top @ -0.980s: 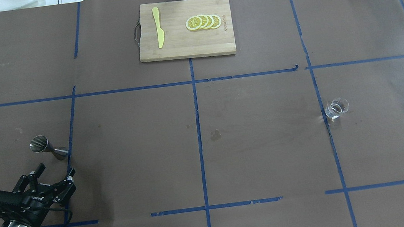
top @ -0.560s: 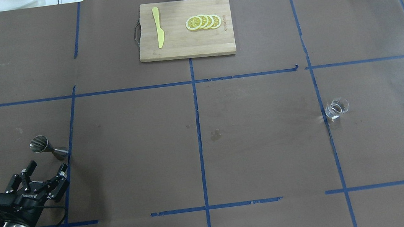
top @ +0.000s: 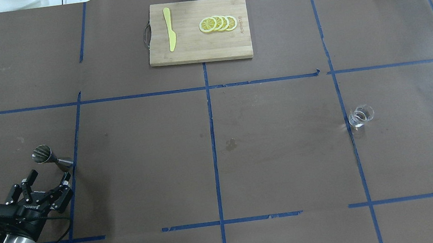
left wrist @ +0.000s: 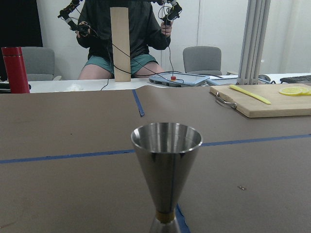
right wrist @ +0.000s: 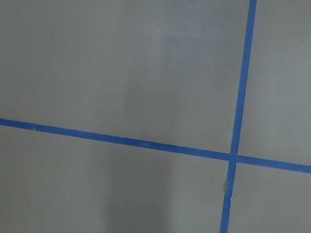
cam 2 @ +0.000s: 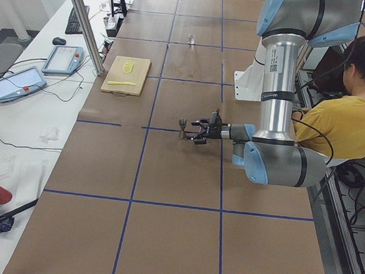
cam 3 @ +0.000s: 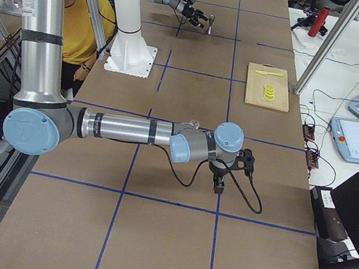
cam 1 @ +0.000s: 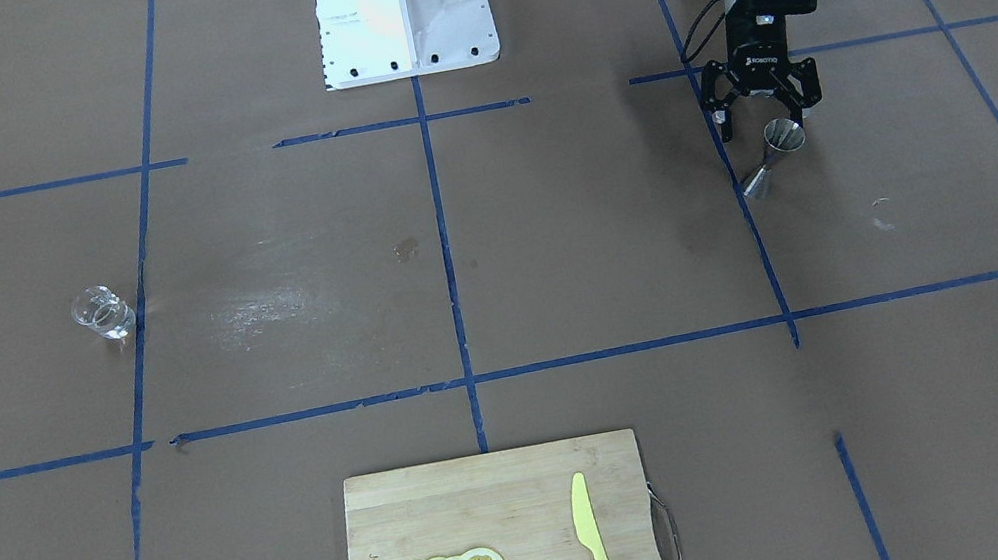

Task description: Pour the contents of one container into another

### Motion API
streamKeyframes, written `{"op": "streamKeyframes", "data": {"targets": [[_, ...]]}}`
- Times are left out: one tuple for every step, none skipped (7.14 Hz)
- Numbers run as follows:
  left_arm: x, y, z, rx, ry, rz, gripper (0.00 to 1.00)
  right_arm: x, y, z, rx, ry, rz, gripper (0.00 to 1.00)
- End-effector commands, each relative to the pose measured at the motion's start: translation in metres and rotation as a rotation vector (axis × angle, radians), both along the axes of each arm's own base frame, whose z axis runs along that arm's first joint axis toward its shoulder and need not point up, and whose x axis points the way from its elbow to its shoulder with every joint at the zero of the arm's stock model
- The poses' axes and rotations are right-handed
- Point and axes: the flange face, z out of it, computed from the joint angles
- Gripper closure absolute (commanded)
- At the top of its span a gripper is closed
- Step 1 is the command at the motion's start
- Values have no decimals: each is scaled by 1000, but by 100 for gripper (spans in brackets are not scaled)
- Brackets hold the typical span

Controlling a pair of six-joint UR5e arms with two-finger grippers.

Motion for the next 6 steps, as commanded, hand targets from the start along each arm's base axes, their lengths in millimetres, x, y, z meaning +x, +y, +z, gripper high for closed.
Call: {"op": "streamKeyframes", "data": {"targets": [[4, -15, -8, -2, -11, -29, 0, 0, 0, 0, 1, -1, 0, 0], [5, -20, -10, -2, -15, -40, 0, 0, 0, 0, 1, -1, 0, 0], [7, -23, -10, -7, -29, -32, 0, 0, 0, 0, -1, -1, 0, 0], [8, -27, -6, -12, -39, -32, 0, 0, 0, 0, 1, -1, 0, 0], [18, -29, -9, -12, -32, -32, 0, 0, 0, 0, 1, -1, 0, 0], [21, -30, -9, -12, -30, -34, 0, 0, -1, 0, 1, -1, 0, 0]]}}
